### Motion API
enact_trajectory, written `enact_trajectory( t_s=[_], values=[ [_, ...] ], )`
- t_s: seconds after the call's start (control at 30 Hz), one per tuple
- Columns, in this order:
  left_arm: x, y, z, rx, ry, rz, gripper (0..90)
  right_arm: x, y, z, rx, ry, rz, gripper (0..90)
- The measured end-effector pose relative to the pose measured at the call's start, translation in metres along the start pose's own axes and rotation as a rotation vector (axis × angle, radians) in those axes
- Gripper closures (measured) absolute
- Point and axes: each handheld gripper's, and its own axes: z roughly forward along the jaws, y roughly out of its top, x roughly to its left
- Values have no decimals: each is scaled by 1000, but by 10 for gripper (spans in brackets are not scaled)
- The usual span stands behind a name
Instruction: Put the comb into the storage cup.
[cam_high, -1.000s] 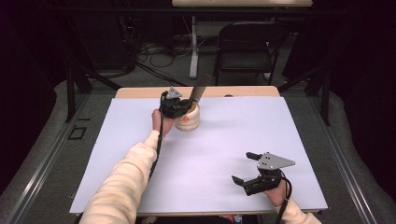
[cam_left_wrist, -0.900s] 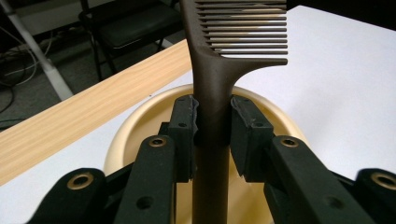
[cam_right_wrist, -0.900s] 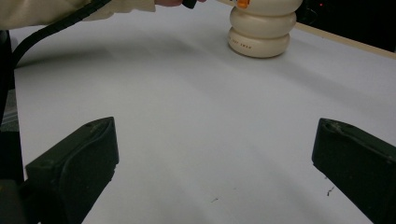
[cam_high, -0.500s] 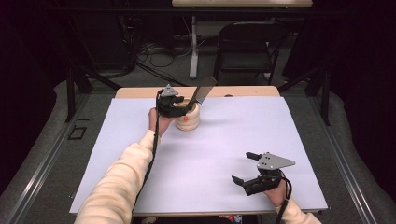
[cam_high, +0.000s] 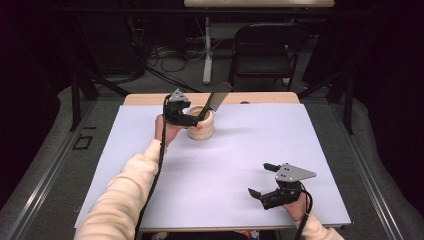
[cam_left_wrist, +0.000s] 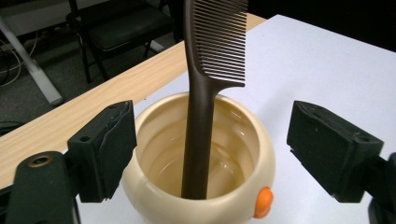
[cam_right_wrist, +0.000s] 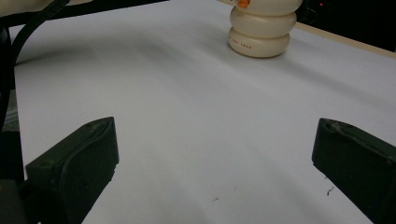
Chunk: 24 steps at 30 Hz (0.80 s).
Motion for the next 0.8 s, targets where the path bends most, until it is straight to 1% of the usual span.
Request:
enact_trajectory(
  t_s=[0.07, 0.17, 0.37, 0.53, 0.73, 0.8],
  values=[
    [0, 0, -4, -1, 7, 8, 128, 0, 0, 0, 1, 2, -1, 0],
    [0, 1, -10, 0, 13, 7, 115, 0, 0, 0, 1, 1, 0, 0],
    [1, 0, -19, 21, 30, 16, 52, 0, 0, -1, -4, 3, -2, 0],
    [0, -1, -25, 33, 33, 27, 16, 0, 0, 0, -2, 3, 3, 0],
    [-1, -3, -35, 28, 34, 31, 1, 0, 0, 0, 0, -1, 6, 0],
    [-2, -3, -41, 28, 34, 33, 1, 0, 0, 0, 0, -1, 6, 0]
  ],
)
